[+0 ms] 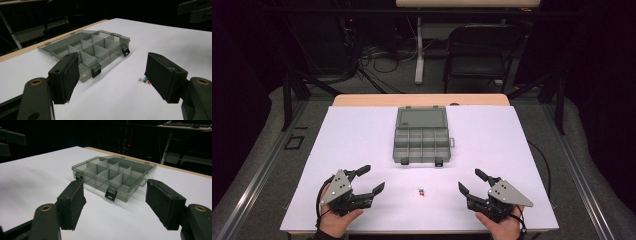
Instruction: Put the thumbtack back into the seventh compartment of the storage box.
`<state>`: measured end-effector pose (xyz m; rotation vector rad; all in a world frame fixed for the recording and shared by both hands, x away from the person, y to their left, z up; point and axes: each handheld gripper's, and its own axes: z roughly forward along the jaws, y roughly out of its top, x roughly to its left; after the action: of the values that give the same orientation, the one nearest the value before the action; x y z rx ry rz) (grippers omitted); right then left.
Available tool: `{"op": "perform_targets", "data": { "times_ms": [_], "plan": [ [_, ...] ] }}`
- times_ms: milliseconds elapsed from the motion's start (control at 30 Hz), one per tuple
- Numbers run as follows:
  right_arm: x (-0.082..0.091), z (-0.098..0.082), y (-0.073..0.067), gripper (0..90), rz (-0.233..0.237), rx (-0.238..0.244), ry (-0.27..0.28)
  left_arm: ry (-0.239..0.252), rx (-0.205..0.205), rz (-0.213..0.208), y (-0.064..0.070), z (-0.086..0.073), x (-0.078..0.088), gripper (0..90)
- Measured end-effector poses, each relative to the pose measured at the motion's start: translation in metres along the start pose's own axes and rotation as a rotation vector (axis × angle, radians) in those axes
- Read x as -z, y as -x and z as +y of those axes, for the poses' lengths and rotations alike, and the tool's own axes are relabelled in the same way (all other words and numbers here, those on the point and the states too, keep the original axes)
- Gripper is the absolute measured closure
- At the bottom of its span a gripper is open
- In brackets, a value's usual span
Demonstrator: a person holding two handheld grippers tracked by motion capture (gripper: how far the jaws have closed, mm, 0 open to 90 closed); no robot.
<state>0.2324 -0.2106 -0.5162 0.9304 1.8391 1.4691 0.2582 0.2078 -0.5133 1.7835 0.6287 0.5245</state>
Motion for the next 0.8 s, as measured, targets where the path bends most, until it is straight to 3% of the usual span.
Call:
{"op": "perform_targets", "data": {
  "times_ms": [200,600,800],
  "plan": [
    [-0.002,0.0,-0.003,30.8,0.004,0.006,-0.058,-0.003,0.008,-0.005,-0.001,0.0,0.0,27.1],
    [-0.008,0.002,-0.006,31.6,0.013,0.048,-0.093,-0.014,0.039,0.005,-0.009,-0.003,0.0,27.2],
    [-0.013,0.003,-0.006,34.7,0.019,0.052,-0.122,-0.047,0.049,0.039,-0.011,-0.004,0.0,27.8]
  ]
}}
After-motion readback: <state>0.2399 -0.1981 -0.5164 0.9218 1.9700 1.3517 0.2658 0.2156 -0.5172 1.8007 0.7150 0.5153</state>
